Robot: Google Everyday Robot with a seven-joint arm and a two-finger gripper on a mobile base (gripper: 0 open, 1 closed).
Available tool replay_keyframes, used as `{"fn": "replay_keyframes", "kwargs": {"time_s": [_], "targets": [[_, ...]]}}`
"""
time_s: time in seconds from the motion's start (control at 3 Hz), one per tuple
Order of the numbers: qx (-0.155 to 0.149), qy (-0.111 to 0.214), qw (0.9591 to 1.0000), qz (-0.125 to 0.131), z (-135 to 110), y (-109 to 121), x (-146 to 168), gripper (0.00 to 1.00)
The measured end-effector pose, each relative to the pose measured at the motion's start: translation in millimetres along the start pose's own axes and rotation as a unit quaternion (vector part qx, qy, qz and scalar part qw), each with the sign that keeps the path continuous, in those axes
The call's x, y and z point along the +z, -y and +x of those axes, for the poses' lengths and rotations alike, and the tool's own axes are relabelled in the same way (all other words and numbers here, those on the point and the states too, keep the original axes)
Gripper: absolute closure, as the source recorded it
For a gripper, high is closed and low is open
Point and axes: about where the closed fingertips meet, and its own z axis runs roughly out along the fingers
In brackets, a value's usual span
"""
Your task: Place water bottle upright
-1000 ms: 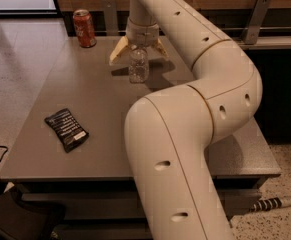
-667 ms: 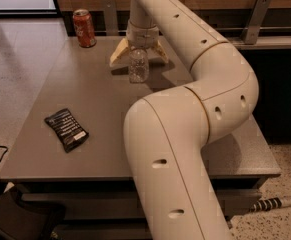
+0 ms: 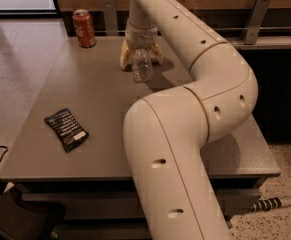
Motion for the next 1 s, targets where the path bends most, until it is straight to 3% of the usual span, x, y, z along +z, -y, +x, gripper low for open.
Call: {"fn": "replay_keyframes", "kwargs": {"time_s": [0.67, 1.0], "targets": [[0.0, 0.0, 1.0, 0.0, -1.3, -1.1, -10.5, 0.96], [0.0, 0.009, 1.0, -0.002, -7.7, -3.2, -7.9, 1.0]]}}
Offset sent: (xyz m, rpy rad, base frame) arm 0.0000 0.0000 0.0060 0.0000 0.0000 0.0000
